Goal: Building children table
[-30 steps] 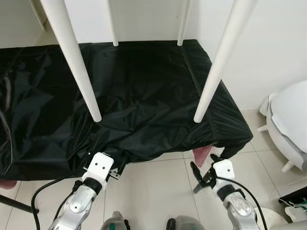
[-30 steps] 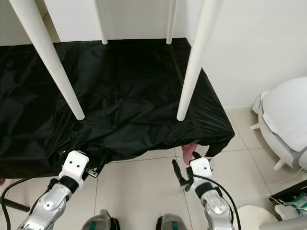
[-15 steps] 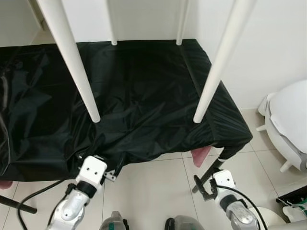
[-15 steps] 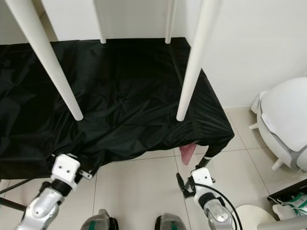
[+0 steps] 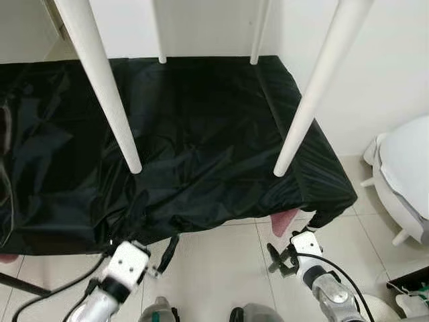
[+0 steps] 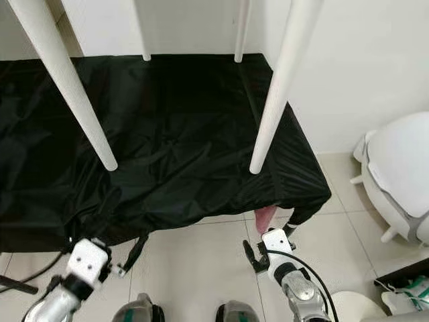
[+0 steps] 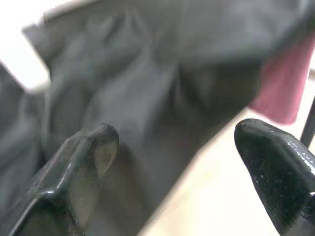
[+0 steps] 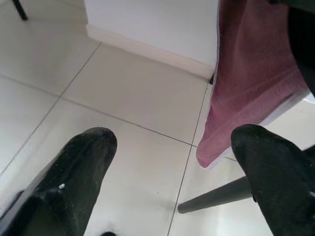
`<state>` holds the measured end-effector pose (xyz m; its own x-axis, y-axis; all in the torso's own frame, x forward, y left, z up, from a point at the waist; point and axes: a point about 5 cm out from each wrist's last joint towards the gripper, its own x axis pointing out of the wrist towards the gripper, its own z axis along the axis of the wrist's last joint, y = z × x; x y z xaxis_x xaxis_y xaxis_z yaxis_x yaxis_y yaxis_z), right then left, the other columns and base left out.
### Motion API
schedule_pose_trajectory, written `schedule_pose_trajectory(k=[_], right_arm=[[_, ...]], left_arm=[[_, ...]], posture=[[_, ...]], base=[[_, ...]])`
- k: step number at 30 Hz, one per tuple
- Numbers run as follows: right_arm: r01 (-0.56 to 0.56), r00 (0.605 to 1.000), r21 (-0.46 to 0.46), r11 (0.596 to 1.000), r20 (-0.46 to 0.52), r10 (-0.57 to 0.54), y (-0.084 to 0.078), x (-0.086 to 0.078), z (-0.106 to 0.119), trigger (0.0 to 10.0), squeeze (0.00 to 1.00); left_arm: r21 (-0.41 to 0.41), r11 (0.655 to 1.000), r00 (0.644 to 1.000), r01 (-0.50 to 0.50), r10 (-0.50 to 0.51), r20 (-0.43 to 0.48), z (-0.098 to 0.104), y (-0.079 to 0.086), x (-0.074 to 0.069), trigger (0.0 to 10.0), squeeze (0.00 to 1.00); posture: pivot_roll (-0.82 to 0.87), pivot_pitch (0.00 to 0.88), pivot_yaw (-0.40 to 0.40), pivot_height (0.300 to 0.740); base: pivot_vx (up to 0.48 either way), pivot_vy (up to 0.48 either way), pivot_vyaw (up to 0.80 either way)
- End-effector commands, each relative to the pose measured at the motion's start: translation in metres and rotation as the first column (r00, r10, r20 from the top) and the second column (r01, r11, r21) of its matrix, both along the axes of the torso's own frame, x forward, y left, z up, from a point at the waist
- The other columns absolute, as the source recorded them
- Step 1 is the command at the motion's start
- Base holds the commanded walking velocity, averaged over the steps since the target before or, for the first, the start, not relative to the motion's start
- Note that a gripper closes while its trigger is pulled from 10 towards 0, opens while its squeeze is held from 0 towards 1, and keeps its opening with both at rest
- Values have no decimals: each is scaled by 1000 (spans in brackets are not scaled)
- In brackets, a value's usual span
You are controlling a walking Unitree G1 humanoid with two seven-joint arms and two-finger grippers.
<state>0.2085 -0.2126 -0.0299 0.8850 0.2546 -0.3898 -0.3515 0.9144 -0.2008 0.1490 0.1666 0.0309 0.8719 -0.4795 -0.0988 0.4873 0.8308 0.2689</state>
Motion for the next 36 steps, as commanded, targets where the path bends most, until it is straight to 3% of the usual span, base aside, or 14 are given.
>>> schedule_pose_trajectory(k=[1, 6, 8, 9, 10, 13, 15, 17, 18, 20, 24, 29, 31, 36], right_arm=[[-8, 999, -24, 1000, -45, 7, -2, -4, -6, 10000, 0], [-2, 996, -45, 999, -89, -2, -2, -2, -9, 10000, 0], [5, 994, -50, 999, -107, -11, -1, -1, -11, 10000, 0], [18, 991, -56, 998, -131, -25, 1, -1, -14, 10000, 0], [18, 991, -56, 998, -131, -25, 1, -1, -14, 10000, 0], [64, 975, -64, 996, -208, -76, 4, -2, -22, 10000, 0], [64, 975, -64, 996, -208, -76, 4, -2, -22, 10000, 0], [98, 958, -60, 993, -264, -110, 9, -6, -29, 10000, 0], [98, 958, -60, 993, -264, -110, 9, -6, -29, 10000, 0], [113, 947, -59, 992, -295, -126, 14, -9, -33, 10000, 0], [133, 934, -55, 990, -326, -144, 20, -12, -37, 10000, 0], [146, 926, -45, 988, -345, -153, 24, -15, -40, 10000, 0], [155, 907, -65, 986, -387, -168, 28, -23, -46, 10000, 0], [169, 885, -81, 982, -425, -188, 27, -33, -52, 10000, 0]], left_arm=[[51, 998, 998, -23, 26, -65, -15, 8, -10, 10000, 0], [125, 991, 977, -46, 70, -200, -46, 20, -23, 10000, 0], [156, 986, 961, -66, 104, -256, -59, 23, -22, 10000, 0], [182, 978, 933, -99, 155, -325, -74, 23, -18, 10000, 0], [182, 978, 933, -99, 155, -325, -74, 23, -18, 10000, 0], [258, 954, 843, -155, 264, -469, -101, 25, -14, 10000, 0], [258, 954, 843, -155, 264, -469, -101, 25, -14, 10000, 0], [297, 929, 764, -221, 355, -539, -112, 28, -13, 10000, 0], [297, 929, 764, -221, 355, -539, -112, 28, -13, 10000, 0], [308, 911, 709, -274, 408, -576, -116, 28, -12, 10000, 0], [333, 902, 678, -274, 427, -598, -120, 24, -7, 10000, 0], [375, 893, 675, -247, 437, -595, -122, 22, -5, 10000, 0], [420, 879, 647, -224, 456, -611, -124, 17, 2, 10000, 0], [427, 876, 626, -225, 466, -625, -124, 13, 8, 10000, 0]], posture=[[57, 13, -17, 740], [64, 12, -28, 740], [66, 13, -32, 740], [58, 16, -31, 740], [58, 16, -31, 740], [38, 21, -28, 740], [38, 21, -28, 740], [14, 22, -14, 740], [14, 22, -14, 740], [-4, 21, -4, 740], [-30, 23, 16, 740], [-42, 25, 22, 740], [-69, 26, 21, 740], [-68, 26, 16, 740]], base=[[0, 0, 0], [0, 0, 0], [0, 0, 0], [0, 0, 0], [0, 0, 0], [0, 0, 0], [0, 0, 0], [0, 0, 0], [0, 0, 0], [0, 0, 0], [0, 0, 0], [0, 0, 0], [0, 0, 0], [0, 0, 0]])
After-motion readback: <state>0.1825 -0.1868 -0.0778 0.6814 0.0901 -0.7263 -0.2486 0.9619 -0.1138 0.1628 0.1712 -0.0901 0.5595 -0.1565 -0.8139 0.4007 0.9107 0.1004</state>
